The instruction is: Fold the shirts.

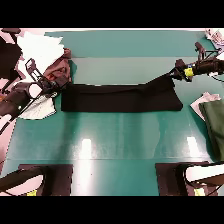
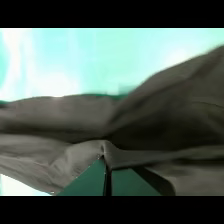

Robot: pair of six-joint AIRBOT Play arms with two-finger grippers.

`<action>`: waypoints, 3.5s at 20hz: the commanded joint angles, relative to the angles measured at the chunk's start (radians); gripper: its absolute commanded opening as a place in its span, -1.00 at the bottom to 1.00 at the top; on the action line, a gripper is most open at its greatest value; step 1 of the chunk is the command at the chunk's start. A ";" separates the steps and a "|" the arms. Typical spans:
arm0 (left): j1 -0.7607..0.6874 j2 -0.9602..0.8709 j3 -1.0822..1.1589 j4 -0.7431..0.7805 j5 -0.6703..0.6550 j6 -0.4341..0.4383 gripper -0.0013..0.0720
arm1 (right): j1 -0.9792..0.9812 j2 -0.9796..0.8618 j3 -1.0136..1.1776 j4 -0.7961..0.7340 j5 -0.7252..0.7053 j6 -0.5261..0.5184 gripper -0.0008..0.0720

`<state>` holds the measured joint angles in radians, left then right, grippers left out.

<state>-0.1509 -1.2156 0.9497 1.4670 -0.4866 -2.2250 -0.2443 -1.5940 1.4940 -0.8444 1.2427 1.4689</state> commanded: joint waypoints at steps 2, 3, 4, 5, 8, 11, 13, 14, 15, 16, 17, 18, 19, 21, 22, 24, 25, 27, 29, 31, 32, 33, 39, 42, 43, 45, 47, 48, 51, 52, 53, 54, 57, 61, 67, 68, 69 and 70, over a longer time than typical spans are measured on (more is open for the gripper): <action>0.000 -0.064 0.018 0.018 0.048 -0.003 -0.91 | -0.015 -0.059 0.006 -0.021 0.016 0.001 -0.94; 0.000 -0.075 0.019 0.023 0.055 -0.003 -0.91 | -0.012 -0.071 0.006 -0.021 0.014 0.000 -0.94; 0.000 -0.086 0.019 0.026 0.064 -0.003 -0.91 | -0.006 -0.087 0.006 -0.021 0.011 0.000 -0.94; 0.000 -0.099 0.018 0.025 0.078 -0.003 -0.91 | 0.000 -0.102 0.006 -0.021 0.006 0.000 -0.94; 0.000 -0.131 0.018 0.026 0.113 -0.003 -0.91 | 0.017 -0.150 0.006 -0.021 -0.019 0.000 -0.93; 0.000 -0.152 0.019 0.026 0.166 -0.002 -0.90 | 0.032 -0.175 0.006 -0.021 -0.071 -0.005 -0.93; 0.004 -0.164 0.019 0.026 0.198 -0.001 -0.90 | 0.037 -0.177 0.006 -0.023 -0.103 -0.005 -0.93; 0.010 -0.172 0.018 0.026 0.203 0.000 -0.90 | 0.037 -0.177 0.006 -0.022 -0.113 -0.005 -0.93; 0.020 -0.178 0.018 0.021 0.198 -0.001 -0.90 | 0.037 -0.178 0.006 -0.024 -0.118 -0.005 -0.93; 0.033 -0.183 0.019 0.021 0.194 -0.001 -0.90 | 0.034 -0.181 0.006 -0.024 -0.119 -0.005 -0.92; 0.046 -0.184 0.019 0.018 0.188 0.000 -0.84 | 0.029 -0.183 0.006 -0.024 -0.118 -0.005 -0.84; 0.060 -0.183 0.022 0.004 0.175 -0.001 -0.23 | 0.029 -0.183 0.006 -0.023 -0.118 -0.005 -0.52; 0.071 -0.182 0.034 -0.012 0.147 0.000 0.39 | 0.028 -0.181 0.006 -0.023 -0.117 -0.005 -0.25; 0.072 -0.173 0.078 -0.006 0.080 0.049 0.57 | 0.006 -0.168 0.007 -0.024 -0.106 -0.016 -0.19; 0.072 -0.164 0.108 -0.007 0.039 0.109 0.57 | -0.001 -0.154 0.007 -0.024 -0.098 -0.026 -0.19; 0.072 -0.148 0.187 -0.008 -0.087 0.216 0.57 | -0.032 -0.112 0.007 -0.037 -0.069 -0.067 -0.18; 0.072 -0.138 0.231 -0.007 -0.166 0.258 0.57 | -0.046 -0.085 0.006 -0.082 -0.049 -0.071 -0.07; 0.069 -0.126 0.335 -0.018 -0.359 0.397 0.57 | -0.061 -0.024 0.006 -0.237 0.005 -0.083 0.10; 0.069 -0.125 0.439 -0.081 -0.540 0.536 0.44 | -0.077 0.037 -0.006 -0.280 0.021 -0.083 0.10; 0.069 -0.126 0.510 -0.209 -0.647 0.654 -0.18 | -0.094 0.113 -0.063 -0.280 -0.022 -0.083 0.49; 0.069 -0.126 0.531 -0.274 -0.669 0.685 -0.18 | -0.094 0.140 -0.092 -0.285 -0.031 -0.083 0.80; 0.069 -0.126 0.545 -0.329 -0.673 0.698 -0.18 | -0.098 0.164 -0.128 -0.285 -0.031 -0.084 0.92; -0.020 -0.141 0.550 -0.364 -0.678 0.749 -0.50 | -0.133 0.132 -0.241 -0.246 0.076 -0.139 0.96; -0.103 -0.198 0.582 -0.279 -0.696 0.749 -0.50 | -0.201 0.030 -0.194 -0.033 0.149 -0.210 0.97; -0.122 -0.224 0.596 -0.259 -0.697 0.748 -0.67 | -0.224 -0.007 -0.170 0.021 0.159 -0.223 0.97; -0.147 -0.274 0.622 -0.262 -0.694 0.749 -0.90 | -0.251 -0.076 -0.112 0.061 0.192 -0.248 0.97; -0.167 -0.319 0.645 -0.261 -0.691 0.749 -0.90 | -0.254 -0.131 -0.062 0.067 0.196 -0.269 0.97; -0.172 -0.337 0.656 -0.262 -0.691 0.749 -0.90 | -0.252 -0.156 -0.040 0.066 0.196 -0.278 0.97; -0.172 -0.370 0.670 -0.259 -0.692 0.749 -0.90 | -0.249 -0.239 0.033 0.066 0.203 -0.293 0.97; -0.172 -0.377 0.671 -0.259 -0.693 0.749 -0.90 | -0.248 -0.261 0.048 0.066 0.203 -0.301 0.97; -0.172 -0.382 0.671 -0.260 -0.694 0.751 -0.90 | -0.248 -0.279 0.059 0.066 0.202 -0.307 0.97; -0.172 -0.388 0.671 -0.259 -0.692 0.753 -0.90 | -0.247 -0.293 0.068 0.066 0.203 -0.315 0.97; -0.179 -0.407 0.673 -0.272 -0.679 0.771 -0.90 | -0.218 -0.328 0.071 0.066 0.205 -0.344 0.97; -0.253 -0.440 0.676 -0.266 -0.643 0.842 -0.90 | -0.121 -0.353 0.056 0.064 0.196 -0.355 0.97; -0.274 -0.469 0.680 -0.264 -0.544 0.846 -0.90 | -0.059 -0.352 0.043 0.059 0.214 -0.358 0.34; -0.278 -0.473 0.680 -0.260 -0.529 0.847 -0.90 | -0.059 -0.351 0.043 0.061 0.227 -0.349 -0.22; -0.280 -0.481 0.680 -0.259 -0.512 0.847 -0.90 | -0.065 -0.345 0.043 0.065 0.237 -0.341 -0.48; -0.280 -0.492 0.680 -0.259 -0.501 0.847 -0.90 | -0.069 -0.331 0.043 0.068 0.242 -0.335 -0.70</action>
<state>-0.4248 -1.6897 1.6287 1.2041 -1.0386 -1.3823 -0.3130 -1.9415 1.5352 -0.8001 1.4506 1.1168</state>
